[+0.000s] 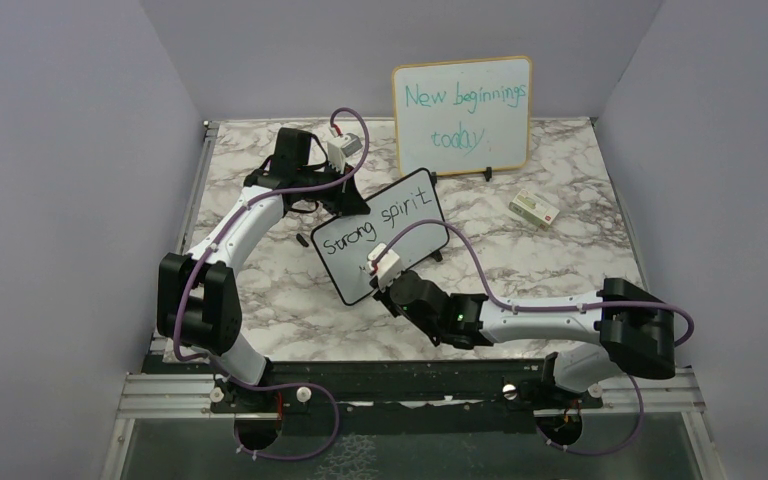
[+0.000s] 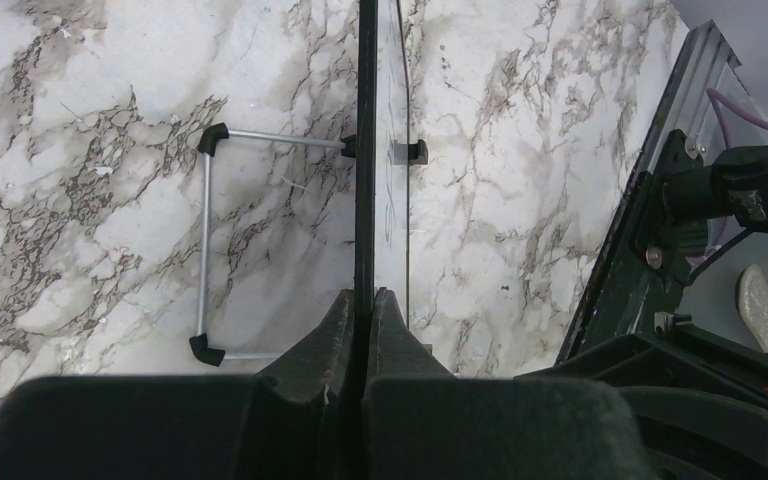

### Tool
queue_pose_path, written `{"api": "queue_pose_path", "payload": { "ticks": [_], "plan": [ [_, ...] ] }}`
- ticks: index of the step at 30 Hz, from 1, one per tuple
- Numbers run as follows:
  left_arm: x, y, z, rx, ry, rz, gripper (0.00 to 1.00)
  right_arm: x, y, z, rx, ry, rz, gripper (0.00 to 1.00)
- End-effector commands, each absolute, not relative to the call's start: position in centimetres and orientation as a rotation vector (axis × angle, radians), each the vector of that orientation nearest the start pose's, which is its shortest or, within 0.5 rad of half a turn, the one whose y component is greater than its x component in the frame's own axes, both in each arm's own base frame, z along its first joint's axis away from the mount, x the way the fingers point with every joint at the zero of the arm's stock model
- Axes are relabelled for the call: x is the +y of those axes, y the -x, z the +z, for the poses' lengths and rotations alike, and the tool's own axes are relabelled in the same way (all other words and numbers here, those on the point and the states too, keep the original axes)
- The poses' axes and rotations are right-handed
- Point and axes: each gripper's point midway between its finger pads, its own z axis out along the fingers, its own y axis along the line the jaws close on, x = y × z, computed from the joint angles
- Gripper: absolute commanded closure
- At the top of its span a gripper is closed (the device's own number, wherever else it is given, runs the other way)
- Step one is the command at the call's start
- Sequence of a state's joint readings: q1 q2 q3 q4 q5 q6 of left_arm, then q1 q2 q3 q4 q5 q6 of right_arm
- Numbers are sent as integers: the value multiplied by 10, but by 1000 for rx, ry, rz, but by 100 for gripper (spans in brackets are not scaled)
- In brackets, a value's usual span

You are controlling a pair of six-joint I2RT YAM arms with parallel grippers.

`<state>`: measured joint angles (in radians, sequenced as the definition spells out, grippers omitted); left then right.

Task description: Write a sentence on the whiteboard

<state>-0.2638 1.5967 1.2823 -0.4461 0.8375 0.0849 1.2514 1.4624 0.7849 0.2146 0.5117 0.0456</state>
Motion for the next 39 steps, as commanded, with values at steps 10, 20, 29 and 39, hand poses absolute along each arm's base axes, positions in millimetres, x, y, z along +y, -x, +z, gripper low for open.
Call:
{"api": "queue_pose_path", "payload": {
  "ticks": [10, 20, 29, 39],
  "plan": [
    [-217, -339, 165, 2197, -789, -978, 100, 352, -207, 126, 1835, 840, 287, 99],
    [-217, -339, 165, 2196, -792, -983, 100, 353, -216, 139, 1800, 777, 267, 99],
    [-218, -338, 164, 2199, -793, -989, 100, 357, -220, 146, 1779, 749, 272, 100],
    [-218, -338, 165, 2198, -796, -989, 100, 360, -224, 154, 1759, 732, 268, 100]
  ]
}}
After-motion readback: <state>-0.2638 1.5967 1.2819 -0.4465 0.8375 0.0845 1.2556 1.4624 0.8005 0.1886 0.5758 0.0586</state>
